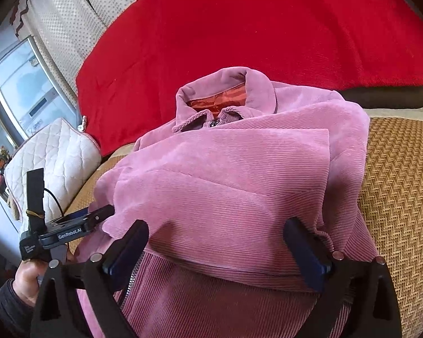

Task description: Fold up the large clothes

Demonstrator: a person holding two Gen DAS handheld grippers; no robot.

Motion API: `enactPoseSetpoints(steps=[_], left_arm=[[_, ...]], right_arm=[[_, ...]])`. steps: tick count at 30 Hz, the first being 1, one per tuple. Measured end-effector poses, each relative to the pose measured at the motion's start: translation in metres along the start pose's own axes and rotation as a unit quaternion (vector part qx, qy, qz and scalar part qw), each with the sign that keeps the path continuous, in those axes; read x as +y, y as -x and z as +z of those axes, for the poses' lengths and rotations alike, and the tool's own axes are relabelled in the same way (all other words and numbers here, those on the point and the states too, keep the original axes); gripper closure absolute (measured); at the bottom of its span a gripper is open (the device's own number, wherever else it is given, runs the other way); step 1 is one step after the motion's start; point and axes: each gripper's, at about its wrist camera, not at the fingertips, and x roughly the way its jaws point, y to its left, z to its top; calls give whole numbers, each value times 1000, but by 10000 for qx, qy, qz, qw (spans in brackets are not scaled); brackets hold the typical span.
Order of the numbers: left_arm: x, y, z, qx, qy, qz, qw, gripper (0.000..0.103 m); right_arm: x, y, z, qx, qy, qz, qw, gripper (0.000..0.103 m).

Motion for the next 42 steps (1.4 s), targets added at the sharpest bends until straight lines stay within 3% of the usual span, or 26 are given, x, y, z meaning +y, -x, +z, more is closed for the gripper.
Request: enactPoseSetpoints(steps=[4, 9, 11, 13, 16, 19, 22, 25, 27, 28, 33, 42], left_arm=[[1, 8, 6, 11, 140, -3, 9999, 7], [-17, 35, 18, -589, 208, -415, 9972, 7], [-28, 25, 18, -460, 69, -423, 9980, 7], [-39, -1, 11, -14, -189, -201, 9996, 6], [-42, -4, 4, -181, -256, -136, 9994, 3], [-37, -6, 1, -213, -167, -314, 9991, 2], [-36, -7, -6, -403, -116, -321, 9986, 0], [-31, -9, -8, -414, -51, -417, 9983, 0], [-30, -12, -11, -426, 18, -506, 9978, 0], [-31, -15, -11, -429, 40, -541, 9976, 0], [-30, -16, -11, -416, 54, -585, 9974, 0], [-29, -14, -7, -363, 30, -577, 9977, 0]], right_arm=[[0, 0, 0, 6, 7, 2, 10000, 4], [2, -1, 0, 28, 51, -33, 10000, 3], [4, -2, 0, 42, 86, -61, 9999, 3], [4, -1, 0, 42, 90, -63, 9999, 3], [1, 2, 0, 21, 4, 62, 10000, 3], [-5, 16, 7, 40, -367, 293, 9989, 3], [-18, 34, 22, -272, -926, 746, 9925, 3], [-33, 13, 43, 233, -1206, 741, 9897, 3], [-52, -2, 58, 353, -1612, 898, 9822, 3], [-72, -11, 67, 348, -2064, 1105, 9716, 3], [-145, -26, 84, -157, -3317, 1364, 9334, 3], [-141, -43, 112, 96, -2784, 493, 9592, 3]])
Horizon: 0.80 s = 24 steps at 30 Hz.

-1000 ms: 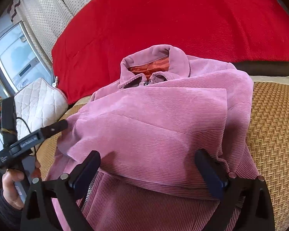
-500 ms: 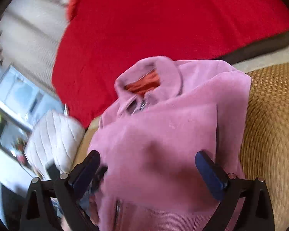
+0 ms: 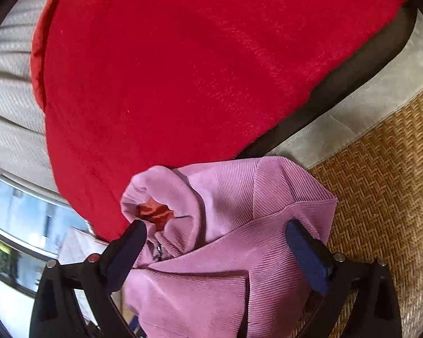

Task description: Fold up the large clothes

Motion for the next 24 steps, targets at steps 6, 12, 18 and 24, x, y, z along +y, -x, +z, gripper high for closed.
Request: enactPoseSetpoints(steps=[6, 12, 18, 24], left_arm=[[1, 0, 1, 36, 19, -20, 10000, 0], [23, 29, 3, -211, 235, -488, 9983, 0], [75, 101, -26, -283, 561, -593, 9963, 0], [126, 152, -92, 128, 644, -627, 9959, 0]], right_arm=[[26, 51, -36, -234, 658, -331, 9970, 3], [11, 123, -120, 239, 1120, -744, 9906, 3], [-49, 176, -197, 819, 951, -854, 9884, 3], [-59, 188, -242, 1104, 859, -123, 9901, 2]])
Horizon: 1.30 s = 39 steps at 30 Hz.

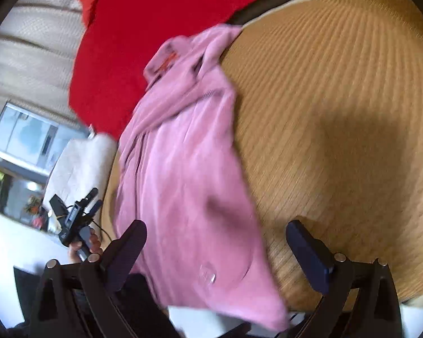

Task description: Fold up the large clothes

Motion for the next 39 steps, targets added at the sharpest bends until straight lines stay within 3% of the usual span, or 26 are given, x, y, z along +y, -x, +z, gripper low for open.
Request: enactPoseSetpoints(steps=[3, 5, 11, 15, 16, 18, 21, 23, 29, 32, 35, 37, 38, 39], left_arm=[[13, 16, -33, 352, 15, -233, 9991, 0], [11, 24, -51, 478, -95, -348, 9982, 0], [-3, 11, -73, 960, -74, -497, 9941, 0], [-13, 12, -84, 940, -306, -412, 9942, 3], [-14, 10, -86, 1001, -313, -364, 9938, 7], [-13, 6, -88, 1133, -313, -342, 9925, 42], [-9, 0, -94, 1323, -211, -241, 9907, 75], [-10, 4, -95, 1311, -224, -303, 9907, 84], [-14, 10, -100, 1258, -239, -263, 9914, 83], [-21, 6, -101, 1289, -240, -220, 9911, 51], [-31, -1, -105, 1290, -447, -173, 9905, 49], [-40, 0, -109, 1269, -587, -159, 9900, 71], [-43, -1, -110, 1292, -637, -146, 9895, 90], [-45, -1, -111, 1287, -654, -124, 9895, 94]], right_arm=[[10, -10, -10, 239, 202, 280, 9991, 2], [10, -19, -13, 338, 293, 247, 9987, 2], [10, -17, -25, 337, 263, 244, 9988, 2], [11, -13, -41, 418, 339, 183, 9984, 2], [12, -15, -43, 431, 363, 165, 9983, 2], [14, -15, -48, 447, 407, 95, 9981, 2], [22, -24, -51, 438, 510, -71, 9977, 5], [28, -26, -55, 441, 613, -273, 9968, 17], [25, -23, -60, 398, 611, -562, 9958, 44], [22, -20, -61, 358, 613, -737, 9948, 52], [21, -16, -66, 296, 701, -868, 9933, 51], [27, -16, -72, 288, 877, -1042, 9903, 51], [29, -17, -73, 294, 939, -1109, 9889, 53], [29, -17, -73, 302, 944, -1157, 9883, 57]])
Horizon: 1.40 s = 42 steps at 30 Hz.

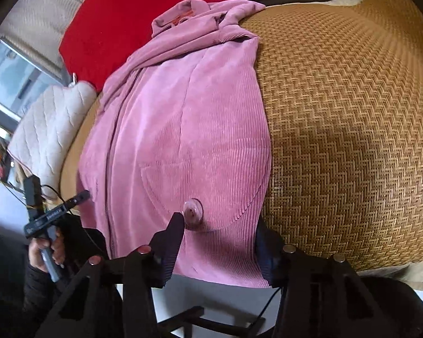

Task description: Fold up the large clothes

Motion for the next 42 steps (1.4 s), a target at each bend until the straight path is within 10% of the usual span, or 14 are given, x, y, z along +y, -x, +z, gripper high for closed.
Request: enactPoseSetpoints(steps=[3, 9, 19, 24, 26, 29, 32, 34, 42], left_arm=[[0, 9, 0, -131, 58, -188, 9997, 98], [15, 67, 5, -943, 309, -722, 9924, 99], [20, 40, 3, -637, 393, -644, 9951, 99], [24, 23, 4, -391, 386, -382, 9978, 99], [21, 21, 5, -357, 302, -317, 9984, 97], [14, 12, 6, -235, 169, -249, 9993, 73], [9, 2, 6, -64, 137, -212, 9997, 58], [4, 2, 5, -82, -7, -201, 9998, 91], [16, 65, 24, -1013, 347, -1176, 9873, 97]], right_arm=[[-10, 2, -1, 74, -236, 174, 9995, 92], [-11, 45, 2, -472, -488, 1106, 9915, 92], [-31, 31, -9, -329, -864, 1319, 9869, 92], [-39, 18, -7, -41, -967, 883, 9914, 70], [-34, 15, -10, 13, -888, 763, 9931, 21], [-20, 16, -13, -17, -593, 669, 9960, 20], [-15, 10, -15, 101, -514, 370, 9979, 33], [-14, 8, -15, 197, -566, 318, 9977, 94], [-10, 69, -14, -522, -837, 1468, 9842, 94]])
